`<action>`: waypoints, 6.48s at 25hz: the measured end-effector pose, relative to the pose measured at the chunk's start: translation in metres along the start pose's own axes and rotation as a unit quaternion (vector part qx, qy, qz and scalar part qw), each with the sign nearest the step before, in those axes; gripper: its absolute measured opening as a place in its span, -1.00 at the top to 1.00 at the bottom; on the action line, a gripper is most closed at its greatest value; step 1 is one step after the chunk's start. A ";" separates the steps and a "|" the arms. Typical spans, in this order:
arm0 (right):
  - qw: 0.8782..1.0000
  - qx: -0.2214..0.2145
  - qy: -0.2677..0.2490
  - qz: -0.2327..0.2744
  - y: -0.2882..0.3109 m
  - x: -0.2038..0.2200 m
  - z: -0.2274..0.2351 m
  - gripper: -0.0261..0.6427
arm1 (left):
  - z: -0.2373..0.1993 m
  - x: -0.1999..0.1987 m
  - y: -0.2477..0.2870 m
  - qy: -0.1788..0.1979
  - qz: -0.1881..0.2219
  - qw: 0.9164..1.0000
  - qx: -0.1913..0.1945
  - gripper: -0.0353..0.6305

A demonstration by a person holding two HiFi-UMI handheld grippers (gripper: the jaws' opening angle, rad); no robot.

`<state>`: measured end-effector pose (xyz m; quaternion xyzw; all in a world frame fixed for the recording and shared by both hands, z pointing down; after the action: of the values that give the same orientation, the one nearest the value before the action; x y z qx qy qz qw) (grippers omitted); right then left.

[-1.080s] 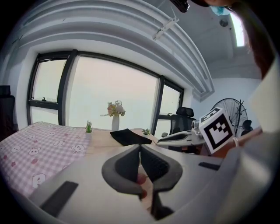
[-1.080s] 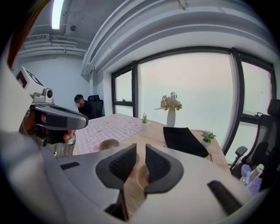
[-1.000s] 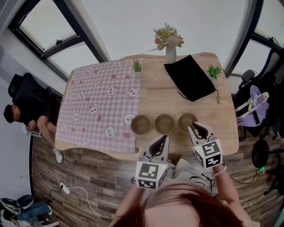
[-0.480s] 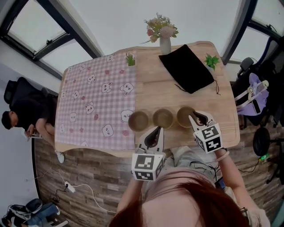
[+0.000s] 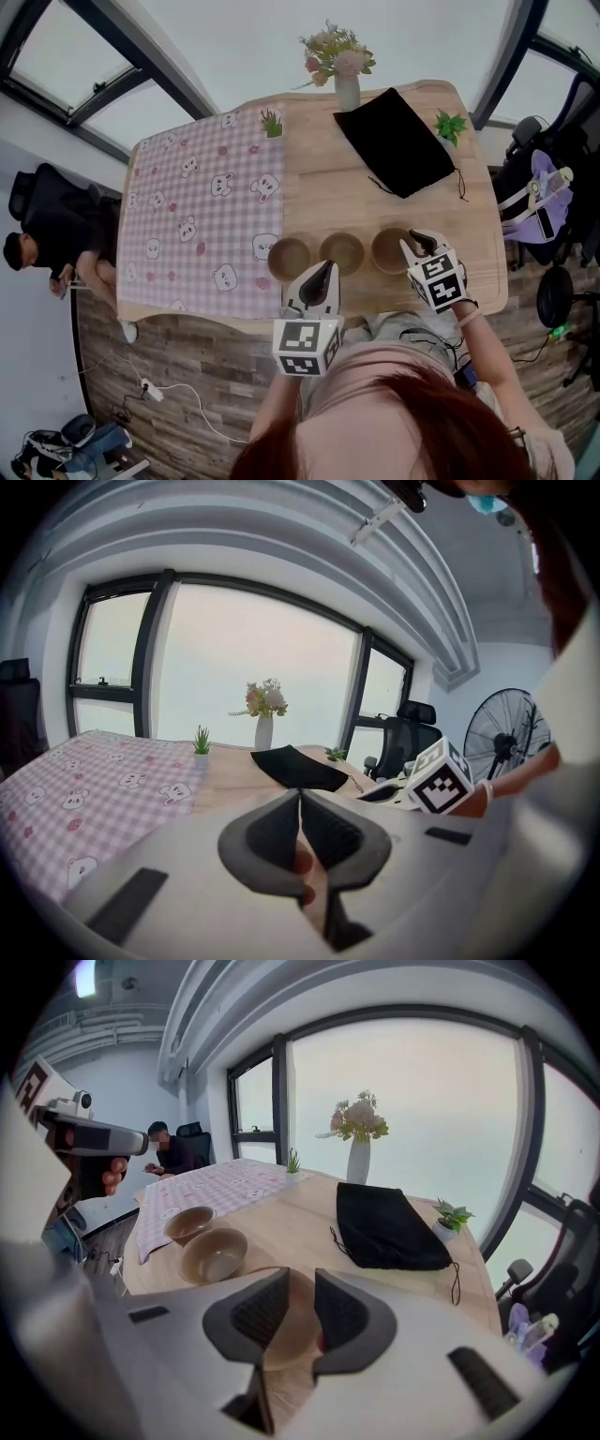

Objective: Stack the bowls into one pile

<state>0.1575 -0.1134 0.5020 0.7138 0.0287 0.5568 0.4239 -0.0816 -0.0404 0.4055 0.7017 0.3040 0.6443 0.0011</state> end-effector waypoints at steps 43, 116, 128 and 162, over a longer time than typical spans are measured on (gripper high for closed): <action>0.990 -0.069 0.108 -0.053 0.050 0.032 0.041 0.88 | -0.011 -0.002 0.021 -0.041 -0.025 0.994 -0.102 0.86; 0.977 -0.195 0.089 -0.026 0.113 -0.087 -0.145 0.88 | -0.115 0.038 -0.086 -0.111 0.011 0.980 -0.167 0.86; 0.973 -0.214 0.074 -0.051 0.140 -0.089 -0.163 0.87 | -0.117 0.045 -0.094 -0.127 0.009 0.972 -0.196 0.86; 0.977 -0.210 0.029 -0.010 0.129 -0.100 -0.164 0.73 | -0.113 0.036 -0.088 -0.111 0.020 0.976 -0.187 0.86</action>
<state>-0.0706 -0.1532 0.5109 0.5920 -0.0695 0.5669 0.5686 -0.2220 0.0022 0.4229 0.7621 0.1616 0.6079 0.1534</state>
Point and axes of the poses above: the fingertips, and each gripper's own axes: y forward along the fingers, z to its right, x out of its underside, the point moved 10 cm from there along -y, backward along the fingers, and after that the axes turned 4 degrees about z, right-handed, at the moved point
